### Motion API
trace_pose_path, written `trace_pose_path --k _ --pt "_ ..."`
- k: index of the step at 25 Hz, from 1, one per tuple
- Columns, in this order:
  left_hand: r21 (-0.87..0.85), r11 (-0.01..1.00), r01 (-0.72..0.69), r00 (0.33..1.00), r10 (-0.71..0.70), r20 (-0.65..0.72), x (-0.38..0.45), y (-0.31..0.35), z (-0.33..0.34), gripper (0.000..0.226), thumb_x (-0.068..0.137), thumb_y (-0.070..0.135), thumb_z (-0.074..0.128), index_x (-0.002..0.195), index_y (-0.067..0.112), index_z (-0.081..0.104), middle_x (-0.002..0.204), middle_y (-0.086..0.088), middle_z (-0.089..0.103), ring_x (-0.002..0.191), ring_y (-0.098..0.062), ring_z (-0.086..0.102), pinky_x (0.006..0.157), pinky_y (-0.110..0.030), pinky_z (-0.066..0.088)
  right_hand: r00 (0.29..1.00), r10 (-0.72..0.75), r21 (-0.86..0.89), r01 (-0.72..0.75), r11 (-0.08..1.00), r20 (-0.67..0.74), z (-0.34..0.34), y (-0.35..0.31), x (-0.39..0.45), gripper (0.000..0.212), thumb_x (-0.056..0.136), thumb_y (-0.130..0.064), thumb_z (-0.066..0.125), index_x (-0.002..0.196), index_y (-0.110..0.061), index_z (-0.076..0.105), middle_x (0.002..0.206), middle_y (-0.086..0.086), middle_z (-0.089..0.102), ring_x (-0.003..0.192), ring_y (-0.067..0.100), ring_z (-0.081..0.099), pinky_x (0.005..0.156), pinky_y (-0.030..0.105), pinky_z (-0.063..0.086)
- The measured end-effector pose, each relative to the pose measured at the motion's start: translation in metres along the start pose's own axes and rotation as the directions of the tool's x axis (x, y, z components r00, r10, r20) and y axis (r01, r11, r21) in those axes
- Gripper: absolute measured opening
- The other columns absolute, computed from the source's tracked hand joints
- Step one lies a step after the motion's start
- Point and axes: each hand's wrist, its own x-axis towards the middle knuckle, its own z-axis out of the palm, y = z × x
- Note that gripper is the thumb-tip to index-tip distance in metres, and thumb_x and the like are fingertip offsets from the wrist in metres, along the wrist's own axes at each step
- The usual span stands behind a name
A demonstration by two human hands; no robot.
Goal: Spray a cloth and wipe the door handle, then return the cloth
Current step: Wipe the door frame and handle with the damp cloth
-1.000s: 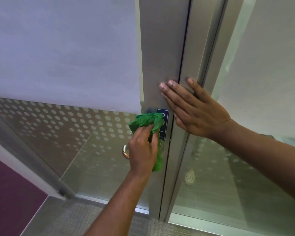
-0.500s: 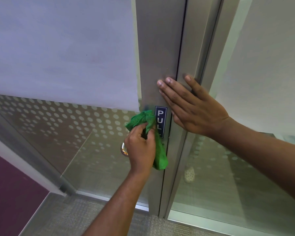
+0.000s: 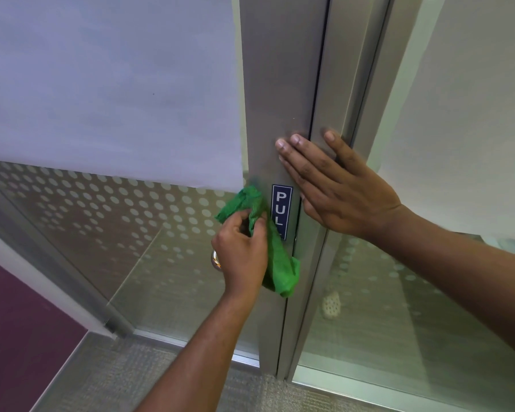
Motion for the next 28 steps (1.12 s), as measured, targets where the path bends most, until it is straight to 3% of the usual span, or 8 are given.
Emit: trace_pose_path --k 4,9,13,17,19,22,26,28 --pt "0.084 0.996 -0.027 0.998 0.022 0.067 -0.006 -0.006 -0.003 0.012 0.087 0.023 0.074 0.095 0.018 0.082 0.082 0.005 0.079 0.074 -0.018 0.072 0.071 -0.044 0.06 1.0 0.002 0.004 -0.002 1.0 0.009 0.0 0.001 0.0 0.073 0.109 -0.037 0.032 0.167 0.006 0.022 0.175 0.022 0.025 0.161 0.036 0.028 0.129 0.056 0.025" --pt "0.065 0.976 -0.21 0.978 0.21 0.009 0.02 0.032 -0.003 0.016 0.091 0.022 0.073 0.101 0.013 0.081 0.088 0.003 0.079 0.079 -0.016 0.073 0.072 -0.038 0.06 1.0 -0.004 -0.014 0.004 1.0 0.005 0.0 0.001 0.001 0.073 0.11 -0.038 0.032 0.167 0.006 0.022 0.175 0.023 0.025 0.161 0.037 0.028 0.129 0.056 0.025" --pt "-0.047 0.997 -0.067 0.996 0.064 -0.055 0.009 0.018 0.003 0.009 0.089 0.024 0.077 0.092 0.016 0.08 0.075 0.005 0.075 0.066 -0.018 0.068 0.065 -0.041 0.059 1.0 0.004 0.007 -0.004 1.0 0.003 0.0 0.0 0.001 0.072 0.109 -0.036 0.033 0.167 0.006 0.023 0.175 0.022 0.026 0.161 0.035 0.029 0.129 0.055 0.025" --pt "0.076 0.994 0.076 0.997 -0.078 0.016 -0.015 -0.023 0.001 0.014 0.087 0.027 0.079 0.097 0.018 0.081 0.067 0.007 0.068 0.059 -0.018 0.057 0.07 -0.051 0.06 1.0 -0.003 0.009 0.003 1.0 0.012 0.0 0.0 -0.001 0.07 0.11 -0.035 0.03 0.167 0.005 0.025 0.175 0.021 0.026 0.161 0.036 0.029 0.129 0.055 0.025" --pt "0.081 0.994 0.073 0.996 -0.077 0.049 -0.016 -0.021 -0.001 0.009 0.087 0.03 0.077 0.091 0.022 0.079 0.061 0.011 0.064 0.056 -0.019 0.055 0.069 -0.053 0.059 1.0 0.003 0.012 -0.003 1.0 0.014 0.0 0.0 0.0 0.07 0.11 -0.035 0.03 0.167 0.006 0.024 0.175 0.022 0.026 0.161 0.036 0.029 0.129 0.056 0.024" --pt "0.019 0.999 -0.032 0.998 0.031 0.052 -0.002 0.007 -0.003 0.008 0.089 0.028 0.075 0.089 0.021 0.079 0.075 0.007 0.076 0.069 -0.019 0.07 0.068 -0.045 0.059 1.0 0.001 0.005 -0.001 1.0 0.015 -0.001 0.0 -0.001 0.071 0.11 -0.036 0.031 0.168 0.005 0.023 0.175 0.022 0.025 0.161 0.036 0.028 0.129 0.056 0.024" --pt "-0.111 0.99 -0.087 0.996 0.082 -0.044 0.024 0.044 0.0 0.013 0.091 0.025 0.076 0.081 0.016 0.077 0.066 0.005 0.071 0.059 -0.014 0.063 0.059 -0.036 0.055 1.0 0.002 0.008 -0.002 1.0 0.013 -0.001 0.0 0.001 0.072 0.109 -0.036 0.032 0.168 0.005 0.023 0.175 0.021 0.025 0.162 0.036 0.028 0.129 0.055 0.022" --pt "-0.109 0.991 -0.075 0.996 0.069 -0.05 0.022 0.037 0.002 0.014 0.09 0.025 0.077 0.081 0.015 0.077 0.066 0.004 0.071 0.059 -0.015 0.063 0.059 -0.037 0.055 1.0 0.003 0.011 -0.003 1.0 0.013 -0.001 0.0 0.001 0.072 0.109 -0.035 0.033 0.167 0.005 0.024 0.175 0.021 0.026 0.161 0.035 0.028 0.129 0.055 0.022"
